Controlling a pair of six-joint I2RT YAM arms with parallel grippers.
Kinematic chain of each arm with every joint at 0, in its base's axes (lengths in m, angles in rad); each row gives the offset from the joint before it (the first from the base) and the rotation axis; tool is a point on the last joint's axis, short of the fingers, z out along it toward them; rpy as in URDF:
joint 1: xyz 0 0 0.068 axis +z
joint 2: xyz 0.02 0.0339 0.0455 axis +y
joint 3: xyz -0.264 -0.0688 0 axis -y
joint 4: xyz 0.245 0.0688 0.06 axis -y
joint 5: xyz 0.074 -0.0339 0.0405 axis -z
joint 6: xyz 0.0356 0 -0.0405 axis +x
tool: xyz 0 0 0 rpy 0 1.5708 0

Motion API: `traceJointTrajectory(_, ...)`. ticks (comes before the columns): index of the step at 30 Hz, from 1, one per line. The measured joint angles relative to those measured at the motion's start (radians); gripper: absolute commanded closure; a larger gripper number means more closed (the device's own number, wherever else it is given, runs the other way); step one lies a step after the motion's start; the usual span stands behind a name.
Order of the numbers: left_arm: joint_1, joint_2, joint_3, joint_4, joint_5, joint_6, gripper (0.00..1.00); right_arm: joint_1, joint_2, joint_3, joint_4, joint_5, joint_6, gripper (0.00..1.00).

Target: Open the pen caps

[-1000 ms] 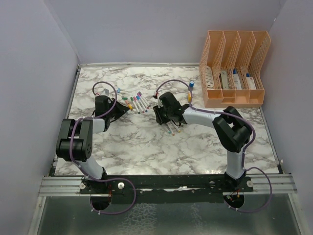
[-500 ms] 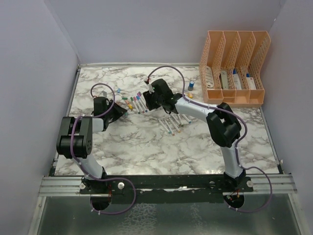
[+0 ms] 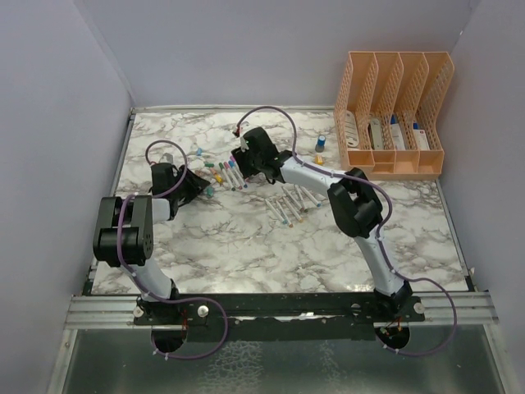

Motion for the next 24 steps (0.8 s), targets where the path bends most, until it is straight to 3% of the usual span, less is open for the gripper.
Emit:
traceJointTrajectory(12,0.032,-0.211,-0.042,-0.018,-0.003,0.010,0.15,-0.026,0.076,0.062,-0.015,0.002,-0.012,0.46)
traceJointTrajectory(24,0.045,-0.288,-0.054,-0.029,-0.001,0.013,0.14,-0.043,0.087,0.075,-0.017,0.001,-0.019,0.46)
